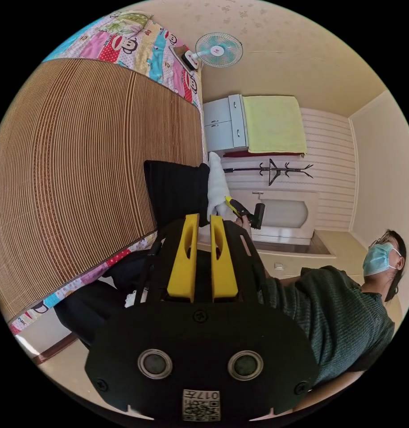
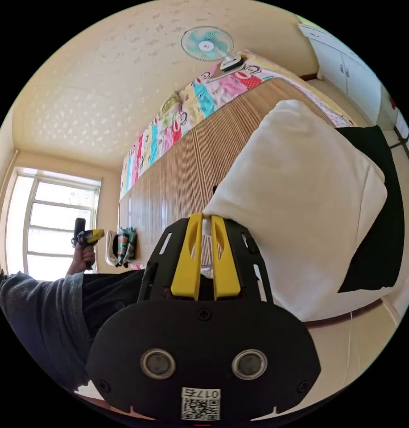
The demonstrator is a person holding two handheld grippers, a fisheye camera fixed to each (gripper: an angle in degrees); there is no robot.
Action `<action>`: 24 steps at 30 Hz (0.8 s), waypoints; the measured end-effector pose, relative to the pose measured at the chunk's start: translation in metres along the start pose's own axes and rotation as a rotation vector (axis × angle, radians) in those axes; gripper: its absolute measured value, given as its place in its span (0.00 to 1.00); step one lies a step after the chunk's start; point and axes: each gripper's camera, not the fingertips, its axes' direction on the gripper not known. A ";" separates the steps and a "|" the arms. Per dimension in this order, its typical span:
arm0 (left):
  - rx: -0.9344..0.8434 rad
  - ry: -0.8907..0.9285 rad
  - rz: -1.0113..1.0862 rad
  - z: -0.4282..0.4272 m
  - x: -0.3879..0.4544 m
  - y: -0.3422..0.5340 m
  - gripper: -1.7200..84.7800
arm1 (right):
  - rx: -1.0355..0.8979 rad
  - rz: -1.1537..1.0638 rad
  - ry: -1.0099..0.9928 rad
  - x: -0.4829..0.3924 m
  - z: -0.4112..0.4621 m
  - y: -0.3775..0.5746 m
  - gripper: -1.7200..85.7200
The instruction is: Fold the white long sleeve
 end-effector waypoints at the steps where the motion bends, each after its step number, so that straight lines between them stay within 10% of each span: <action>1: 0.010 0.011 0.000 0.005 -0.002 -0.006 0.08 | 0.018 0.005 -0.003 -0.001 0.000 0.003 0.06; 8: 0.054 -0.074 0.052 0.012 0.002 -0.021 0.08 | 0.347 0.269 0.347 0.061 -0.055 0.038 0.14; 19: 0.082 -0.053 0.012 0.016 -0.025 -0.072 0.09 | 0.103 0.186 -0.105 0.086 0.052 0.013 0.05; 24: 0.050 -0.050 0.100 0.016 0.003 -0.102 0.11 | 0.122 -0.249 -0.153 -0.078 0.067 0.048 0.03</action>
